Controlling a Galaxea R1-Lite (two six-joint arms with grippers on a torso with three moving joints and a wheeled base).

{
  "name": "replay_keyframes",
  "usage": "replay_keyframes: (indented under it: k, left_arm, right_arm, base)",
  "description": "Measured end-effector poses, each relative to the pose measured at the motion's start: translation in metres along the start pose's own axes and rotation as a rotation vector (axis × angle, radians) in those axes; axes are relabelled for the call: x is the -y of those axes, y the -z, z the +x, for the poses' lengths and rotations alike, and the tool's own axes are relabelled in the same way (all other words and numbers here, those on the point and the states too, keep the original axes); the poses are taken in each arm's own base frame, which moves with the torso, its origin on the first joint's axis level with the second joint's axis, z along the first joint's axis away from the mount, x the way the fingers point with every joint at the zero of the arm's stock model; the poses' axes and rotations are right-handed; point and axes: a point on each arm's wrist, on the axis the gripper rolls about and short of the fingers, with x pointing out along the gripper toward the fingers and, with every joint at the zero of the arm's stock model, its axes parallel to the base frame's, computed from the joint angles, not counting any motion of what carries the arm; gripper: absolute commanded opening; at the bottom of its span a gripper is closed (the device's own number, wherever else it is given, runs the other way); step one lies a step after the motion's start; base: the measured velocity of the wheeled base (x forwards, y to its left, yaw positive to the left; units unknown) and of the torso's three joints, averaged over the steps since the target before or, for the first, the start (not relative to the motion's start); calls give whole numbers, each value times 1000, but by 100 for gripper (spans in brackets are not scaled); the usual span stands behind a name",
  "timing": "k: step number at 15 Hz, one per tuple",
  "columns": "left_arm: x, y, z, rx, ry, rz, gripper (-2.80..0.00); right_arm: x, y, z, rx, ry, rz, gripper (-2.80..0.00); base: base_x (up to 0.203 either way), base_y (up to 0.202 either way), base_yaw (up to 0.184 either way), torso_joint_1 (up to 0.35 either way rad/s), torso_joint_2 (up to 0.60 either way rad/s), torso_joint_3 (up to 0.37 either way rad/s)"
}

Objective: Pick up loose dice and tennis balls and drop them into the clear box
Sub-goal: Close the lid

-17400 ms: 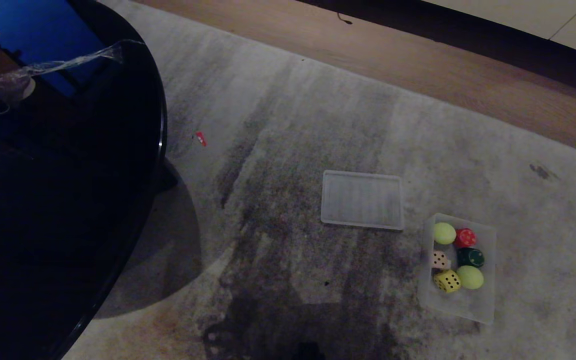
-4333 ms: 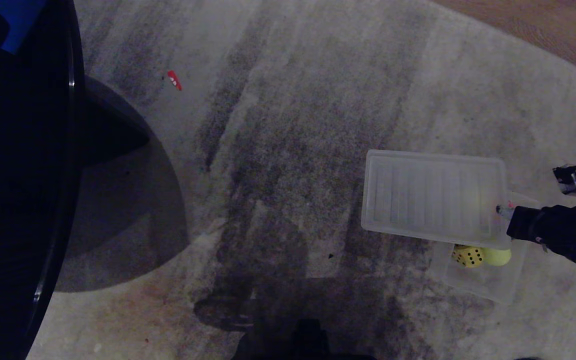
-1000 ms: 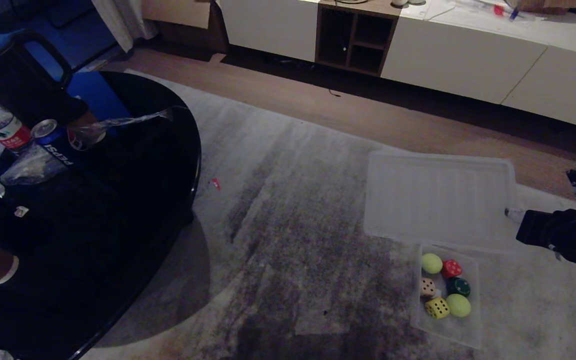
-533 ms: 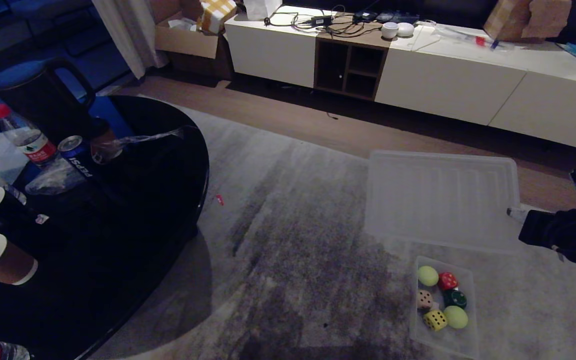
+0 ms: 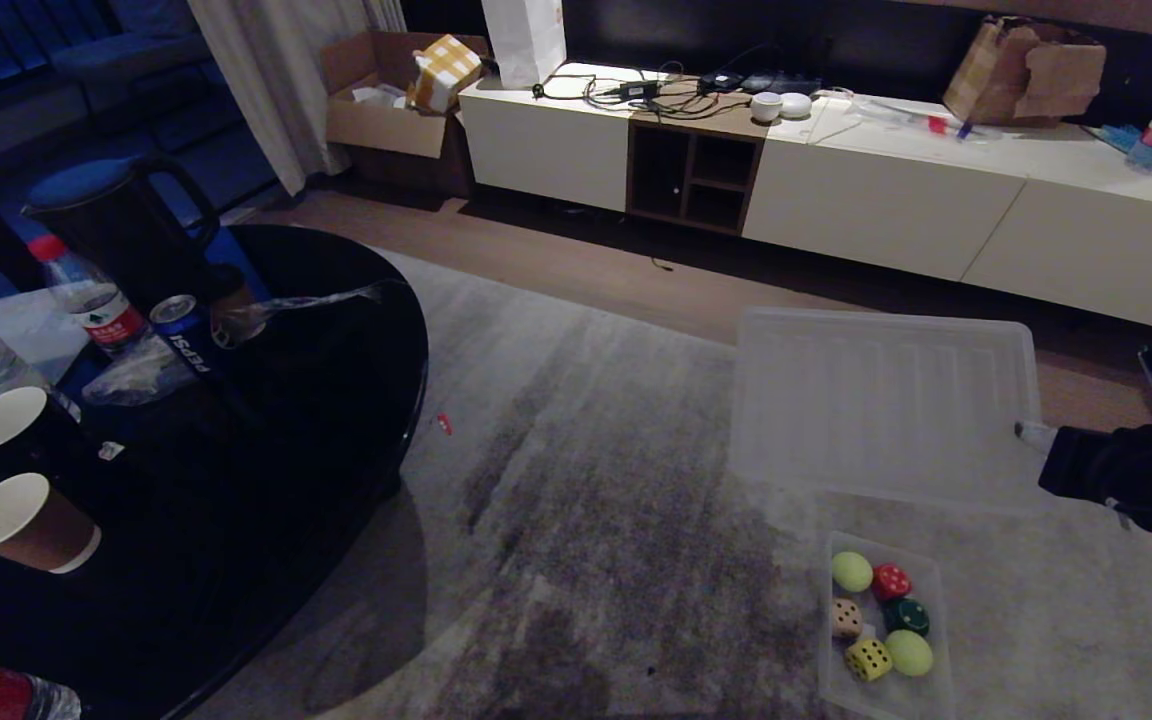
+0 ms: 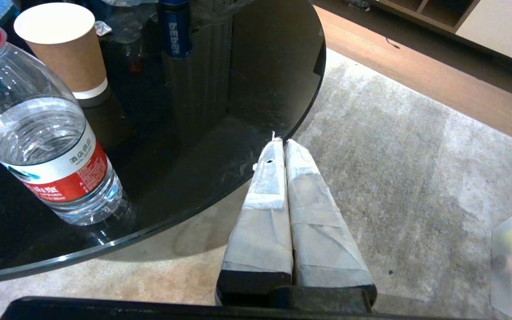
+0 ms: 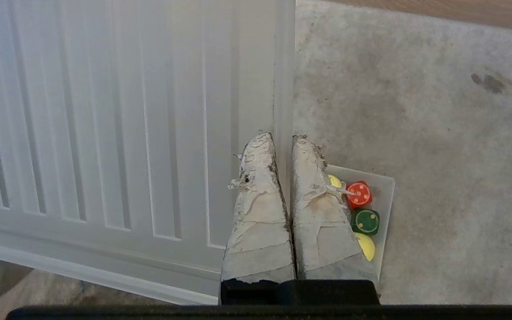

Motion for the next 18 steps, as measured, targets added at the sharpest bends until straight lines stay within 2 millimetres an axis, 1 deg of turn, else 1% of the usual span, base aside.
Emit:
replay_keyframes:
  k: [2,6,8,18]
  left_arm:
    - [0,0,0,0,0,-1,-280]
    - [0,0,0,0,0,-1,-280]
    - [0,0,0,0,0,-2,-280]
    - [0,0,0,0,0,-5,-280]
  right_arm:
    - [0,1,0,-5,1,1,-280]
    - [0,2,0,-7,-1,0,-280]
    - [0,2,-1,-6,0,1,-280]
    - [0,2,0,-7,-1,-1,-280]
  base:
    - [55,0,-2,1,1,7]
    - [180,0,1,3,1,2]
    - [103,0,1,5,-1,5]
    - [0,0,0,0,0,0]
